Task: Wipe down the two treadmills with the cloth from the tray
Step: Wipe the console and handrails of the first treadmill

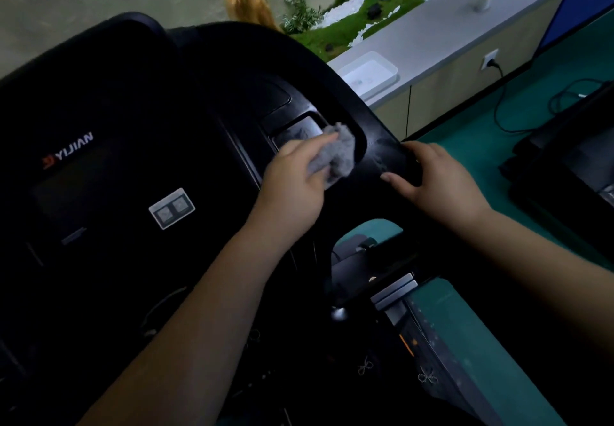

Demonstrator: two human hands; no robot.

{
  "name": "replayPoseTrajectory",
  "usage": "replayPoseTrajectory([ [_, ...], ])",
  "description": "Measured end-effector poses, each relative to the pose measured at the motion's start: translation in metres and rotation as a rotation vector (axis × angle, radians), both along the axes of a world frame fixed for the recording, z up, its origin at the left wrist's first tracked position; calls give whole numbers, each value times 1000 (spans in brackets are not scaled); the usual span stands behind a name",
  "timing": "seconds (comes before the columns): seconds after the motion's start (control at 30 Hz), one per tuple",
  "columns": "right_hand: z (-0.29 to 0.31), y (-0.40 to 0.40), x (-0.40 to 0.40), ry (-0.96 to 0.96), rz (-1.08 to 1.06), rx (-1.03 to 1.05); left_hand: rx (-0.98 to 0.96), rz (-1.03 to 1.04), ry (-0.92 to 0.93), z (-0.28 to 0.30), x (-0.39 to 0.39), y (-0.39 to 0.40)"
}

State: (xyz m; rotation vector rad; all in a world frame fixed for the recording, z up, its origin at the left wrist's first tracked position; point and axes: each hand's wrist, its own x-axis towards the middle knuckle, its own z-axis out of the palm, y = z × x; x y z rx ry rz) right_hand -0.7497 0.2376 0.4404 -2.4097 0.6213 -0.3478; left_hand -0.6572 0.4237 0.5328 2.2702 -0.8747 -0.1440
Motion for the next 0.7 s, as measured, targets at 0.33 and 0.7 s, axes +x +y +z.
replayPoseTrajectory([
  [0.33,1,10,-50,37,49,-6,222,391,-181,-98,-132,133],
  [0.7,-3,10,-62,8,65,-19,335,139,-272,-144,-153,64],
])
